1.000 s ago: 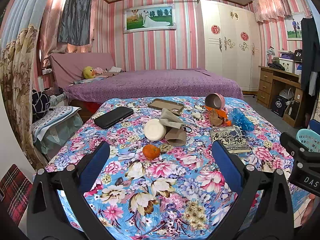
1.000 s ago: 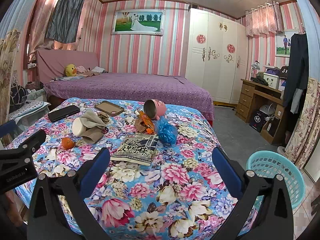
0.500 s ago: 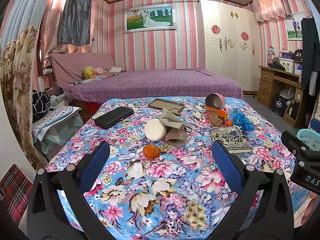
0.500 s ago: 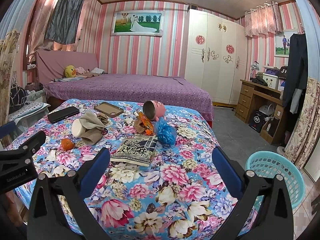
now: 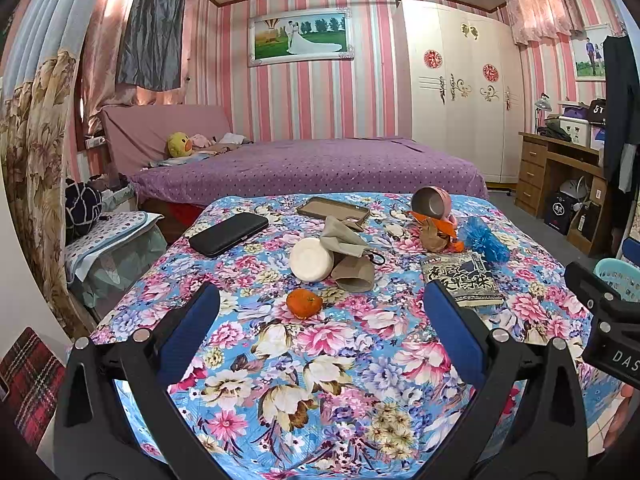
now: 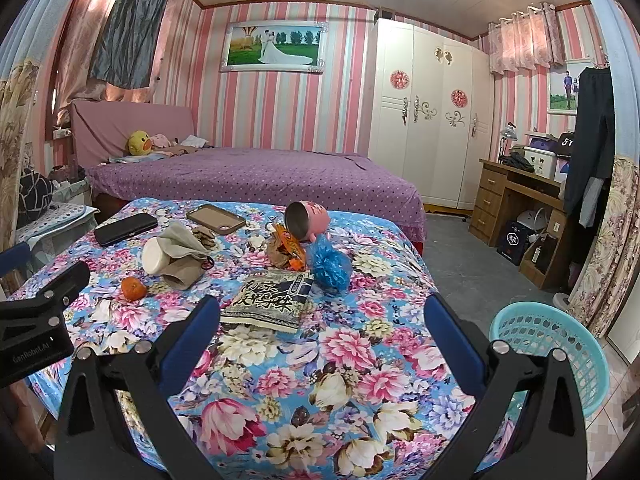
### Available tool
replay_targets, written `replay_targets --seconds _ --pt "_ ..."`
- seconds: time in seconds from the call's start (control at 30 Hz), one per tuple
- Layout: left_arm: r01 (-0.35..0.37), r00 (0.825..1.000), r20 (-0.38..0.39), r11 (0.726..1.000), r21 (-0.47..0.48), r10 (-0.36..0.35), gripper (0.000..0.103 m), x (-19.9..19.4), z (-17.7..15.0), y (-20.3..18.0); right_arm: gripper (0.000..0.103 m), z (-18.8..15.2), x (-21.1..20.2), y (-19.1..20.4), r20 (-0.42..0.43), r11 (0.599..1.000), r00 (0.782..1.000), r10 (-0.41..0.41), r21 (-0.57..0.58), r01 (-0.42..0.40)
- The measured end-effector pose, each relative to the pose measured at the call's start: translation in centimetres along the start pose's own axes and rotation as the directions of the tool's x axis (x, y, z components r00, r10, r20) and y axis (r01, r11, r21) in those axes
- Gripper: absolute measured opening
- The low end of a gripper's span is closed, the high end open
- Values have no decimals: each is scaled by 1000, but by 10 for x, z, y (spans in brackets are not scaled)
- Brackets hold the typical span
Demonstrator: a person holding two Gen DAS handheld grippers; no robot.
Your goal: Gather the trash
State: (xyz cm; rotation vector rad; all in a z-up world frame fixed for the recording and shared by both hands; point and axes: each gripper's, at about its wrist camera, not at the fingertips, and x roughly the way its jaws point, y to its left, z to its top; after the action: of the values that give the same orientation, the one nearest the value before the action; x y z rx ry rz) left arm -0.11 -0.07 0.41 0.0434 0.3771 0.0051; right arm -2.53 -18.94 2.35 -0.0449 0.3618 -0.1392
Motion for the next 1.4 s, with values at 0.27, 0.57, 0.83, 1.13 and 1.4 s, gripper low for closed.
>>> replay_targets --seconds 0.27,0.57,0.83,1.13,1.4 --pt "5 1000 -2 1000 -5 -5 98 1 -1 2 99 0 0 -4 -3 1000 1000 -3 5 3" --pt "7 1000 -11 1000 -12 -7 98 15 19 12 99 10 4 -10 16 1000 1000 0 21 0" --pt "9 1000 -2 1000 -28 -9 98 49 66 35 99 52 40 -23 25 1000 999 -30 7 29" --pt "37 984 -174 999 -18 -39 98 121 31 36 99 39 108 -28 -137 1000 990 -23 16 26" --pt "45 933 -356 999 -24 -50 83 181 -12 37 99 21 130 -33 -201 998 979 -45 39 54"
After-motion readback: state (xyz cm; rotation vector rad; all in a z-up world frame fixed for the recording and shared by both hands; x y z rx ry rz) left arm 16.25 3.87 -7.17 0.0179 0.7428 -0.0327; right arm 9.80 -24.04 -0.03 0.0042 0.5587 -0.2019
